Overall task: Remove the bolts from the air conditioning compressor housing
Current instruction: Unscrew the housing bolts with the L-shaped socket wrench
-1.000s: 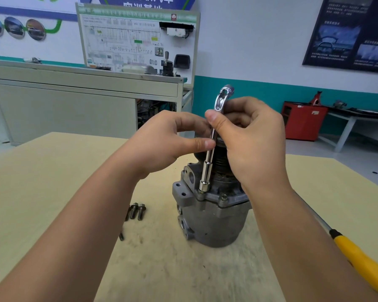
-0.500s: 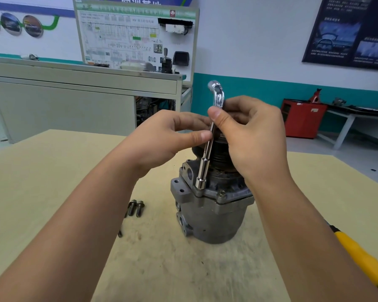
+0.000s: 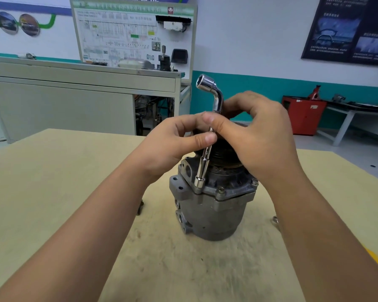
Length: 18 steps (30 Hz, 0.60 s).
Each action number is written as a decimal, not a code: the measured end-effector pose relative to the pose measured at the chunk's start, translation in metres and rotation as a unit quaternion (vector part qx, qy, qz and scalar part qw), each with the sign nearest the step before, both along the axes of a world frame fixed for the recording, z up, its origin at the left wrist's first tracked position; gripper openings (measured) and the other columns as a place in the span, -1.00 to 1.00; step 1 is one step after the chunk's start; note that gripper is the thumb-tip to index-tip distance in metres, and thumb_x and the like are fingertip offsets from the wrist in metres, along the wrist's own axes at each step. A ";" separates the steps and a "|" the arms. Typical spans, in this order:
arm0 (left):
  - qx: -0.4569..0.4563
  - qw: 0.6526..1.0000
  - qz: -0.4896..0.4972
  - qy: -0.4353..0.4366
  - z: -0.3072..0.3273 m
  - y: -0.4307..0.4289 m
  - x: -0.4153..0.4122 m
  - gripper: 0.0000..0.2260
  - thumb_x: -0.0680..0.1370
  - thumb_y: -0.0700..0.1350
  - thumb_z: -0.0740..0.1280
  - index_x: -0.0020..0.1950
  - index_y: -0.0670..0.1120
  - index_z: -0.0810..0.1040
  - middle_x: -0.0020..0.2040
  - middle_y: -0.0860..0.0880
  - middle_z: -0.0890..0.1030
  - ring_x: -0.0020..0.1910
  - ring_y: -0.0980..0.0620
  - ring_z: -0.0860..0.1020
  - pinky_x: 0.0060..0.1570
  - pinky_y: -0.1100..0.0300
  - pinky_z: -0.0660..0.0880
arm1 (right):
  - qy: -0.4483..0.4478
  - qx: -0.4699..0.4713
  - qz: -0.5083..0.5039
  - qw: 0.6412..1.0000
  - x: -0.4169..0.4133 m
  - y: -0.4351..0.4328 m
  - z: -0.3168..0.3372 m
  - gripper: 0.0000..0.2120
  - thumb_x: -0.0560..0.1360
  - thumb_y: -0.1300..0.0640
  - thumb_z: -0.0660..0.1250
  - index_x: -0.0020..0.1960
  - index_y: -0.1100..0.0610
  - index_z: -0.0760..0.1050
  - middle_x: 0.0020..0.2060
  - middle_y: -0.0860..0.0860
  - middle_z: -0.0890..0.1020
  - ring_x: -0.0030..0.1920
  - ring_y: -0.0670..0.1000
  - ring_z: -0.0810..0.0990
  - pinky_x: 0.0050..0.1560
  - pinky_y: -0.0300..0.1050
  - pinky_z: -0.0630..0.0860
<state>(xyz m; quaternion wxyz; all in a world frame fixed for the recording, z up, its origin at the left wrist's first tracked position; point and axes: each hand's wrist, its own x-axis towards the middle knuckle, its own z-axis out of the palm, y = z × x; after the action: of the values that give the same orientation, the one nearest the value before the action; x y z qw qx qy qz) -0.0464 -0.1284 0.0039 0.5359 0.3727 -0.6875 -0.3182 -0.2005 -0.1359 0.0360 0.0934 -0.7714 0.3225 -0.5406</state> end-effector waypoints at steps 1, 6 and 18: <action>-0.002 1.000 0.006 0.009 -0.002 -0.001 0.000 -0.88 0.41 -0.10 0.38 -0.10 -0.11 0.61 -0.10 -0.03 0.61 -0.04 0.04 0.56 0.02 0.16 0.47 | -0.013 0.013 0.009 1.000 0.001 0.000 0.000 -0.86 0.39 0.00 0.47 -0.17 0.05 0.58 -0.25 -0.13 0.60 -0.20 -0.18 0.54 -0.22 -0.50 0.36; -0.007 1.000 0.014 0.014 -0.001 -0.001 -0.003 -0.67 0.37 -0.03 0.46 -0.03 -0.24 0.54 -0.11 -0.06 0.59 -0.08 0.08 0.56 -0.02 0.20 0.51 | -0.045 0.078 0.046 0.995 0.005 -0.004 -0.005 -0.83 0.35 -0.01 0.50 -0.22 0.01 0.54 -0.34 -0.11 0.58 -0.33 -0.22 0.50 -0.35 -0.42 0.40; 0.033 0.998 -0.041 -0.019 0.003 0.003 0.003 -0.70 0.48 -0.10 0.28 0.15 -0.21 0.57 0.23 -0.07 0.58 0.26 0.03 0.51 0.28 0.13 0.40 | -0.009 0.082 0.096 0.992 -0.004 -0.011 -0.001 -0.91 0.47 0.15 0.40 -0.10 0.15 0.65 -0.03 -0.02 0.56 0.00 -0.12 0.54 0.06 -0.19 0.48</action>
<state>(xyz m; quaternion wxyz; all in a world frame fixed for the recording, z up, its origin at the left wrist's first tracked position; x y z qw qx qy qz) -0.0431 -0.1259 0.0065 0.4963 0.3680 -0.7014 -0.3554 -0.2049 -0.1469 0.0350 0.2106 -0.7839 0.2892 -0.5075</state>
